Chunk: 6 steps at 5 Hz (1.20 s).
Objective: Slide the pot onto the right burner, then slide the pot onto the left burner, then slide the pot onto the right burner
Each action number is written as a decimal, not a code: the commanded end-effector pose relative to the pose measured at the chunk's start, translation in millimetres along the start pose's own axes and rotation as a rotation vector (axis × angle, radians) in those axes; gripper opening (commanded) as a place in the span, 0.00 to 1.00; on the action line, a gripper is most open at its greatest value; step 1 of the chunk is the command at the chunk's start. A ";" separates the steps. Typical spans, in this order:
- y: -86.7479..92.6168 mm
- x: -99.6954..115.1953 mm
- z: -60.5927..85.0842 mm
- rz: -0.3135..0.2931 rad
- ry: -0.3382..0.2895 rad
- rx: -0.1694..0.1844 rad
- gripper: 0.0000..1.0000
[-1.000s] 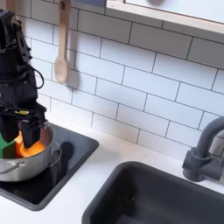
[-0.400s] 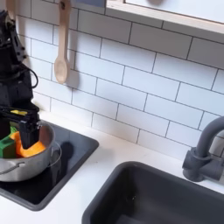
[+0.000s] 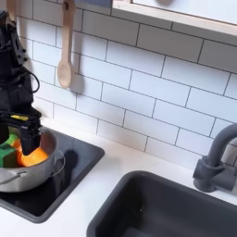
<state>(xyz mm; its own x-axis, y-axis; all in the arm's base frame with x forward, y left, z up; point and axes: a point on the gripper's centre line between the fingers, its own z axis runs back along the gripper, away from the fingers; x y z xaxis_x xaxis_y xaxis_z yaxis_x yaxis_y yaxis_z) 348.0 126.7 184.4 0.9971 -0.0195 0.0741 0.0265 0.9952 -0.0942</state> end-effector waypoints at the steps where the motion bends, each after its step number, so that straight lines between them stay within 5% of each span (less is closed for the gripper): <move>1: 10.4 5.5 -6.8 0.062 0.018 0.010 1.00; 6: 32.9 17.3 -3.7 0.154 0.007 0.031 1.00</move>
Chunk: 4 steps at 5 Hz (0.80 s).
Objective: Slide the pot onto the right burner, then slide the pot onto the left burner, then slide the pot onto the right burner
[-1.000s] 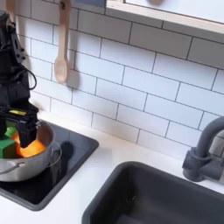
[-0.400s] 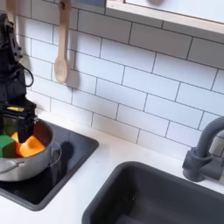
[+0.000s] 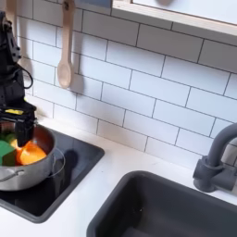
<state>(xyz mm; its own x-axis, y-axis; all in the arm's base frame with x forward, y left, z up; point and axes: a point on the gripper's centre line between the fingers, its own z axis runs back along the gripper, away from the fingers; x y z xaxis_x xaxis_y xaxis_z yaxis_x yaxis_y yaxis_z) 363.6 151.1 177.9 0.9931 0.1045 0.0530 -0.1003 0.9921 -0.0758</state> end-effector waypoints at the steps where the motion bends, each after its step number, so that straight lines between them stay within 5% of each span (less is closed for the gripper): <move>1: 17.8 6.9 4.5 0.069 -0.015 0.001 1.00; 4: 23.4 7.7 4.4 0.098 -0.012 0.011 1.00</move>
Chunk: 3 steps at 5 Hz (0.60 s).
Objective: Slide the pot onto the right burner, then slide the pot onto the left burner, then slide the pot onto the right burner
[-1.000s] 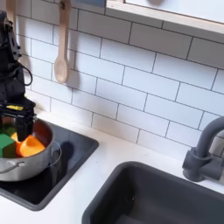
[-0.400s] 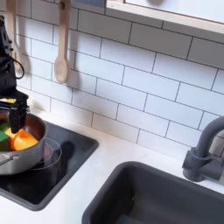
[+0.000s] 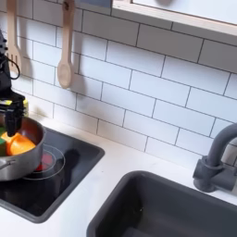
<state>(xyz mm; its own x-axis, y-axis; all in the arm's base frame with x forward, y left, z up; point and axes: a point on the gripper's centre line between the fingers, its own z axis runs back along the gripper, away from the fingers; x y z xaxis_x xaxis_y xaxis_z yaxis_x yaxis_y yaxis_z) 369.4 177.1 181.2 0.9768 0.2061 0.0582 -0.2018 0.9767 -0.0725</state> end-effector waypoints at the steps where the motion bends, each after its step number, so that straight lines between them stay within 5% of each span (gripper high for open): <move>1: -7.0 -2.4 2.7 -0.025 -0.011 -0.013 1.00; 3: -18.2 -11.1 5.4 -0.069 0.000 -0.062 1.00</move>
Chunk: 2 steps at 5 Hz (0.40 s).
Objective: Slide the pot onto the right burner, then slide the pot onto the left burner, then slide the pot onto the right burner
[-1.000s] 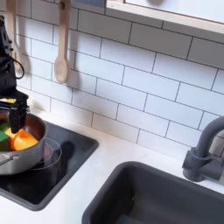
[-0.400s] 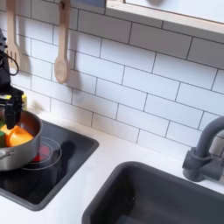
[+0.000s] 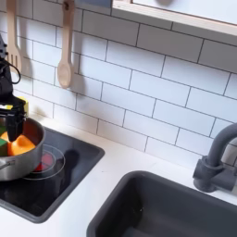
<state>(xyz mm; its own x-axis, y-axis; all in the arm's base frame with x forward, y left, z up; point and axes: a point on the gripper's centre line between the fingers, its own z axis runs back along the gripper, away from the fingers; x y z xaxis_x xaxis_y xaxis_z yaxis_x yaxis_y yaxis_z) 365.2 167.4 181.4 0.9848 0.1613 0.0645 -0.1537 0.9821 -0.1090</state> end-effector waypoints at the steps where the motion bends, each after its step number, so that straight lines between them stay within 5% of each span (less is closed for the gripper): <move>1: -11.6 -8.0 11.7 -0.021 -0.004 -0.040 1.00; 2: -16.2 -8.0 11.6 -0.027 0.001 -0.059 1.00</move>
<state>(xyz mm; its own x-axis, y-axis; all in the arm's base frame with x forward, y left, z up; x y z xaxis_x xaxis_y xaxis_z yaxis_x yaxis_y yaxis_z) 358.0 153.3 193.5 0.9879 0.1418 0.0635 -0.1297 0.9776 -0.1660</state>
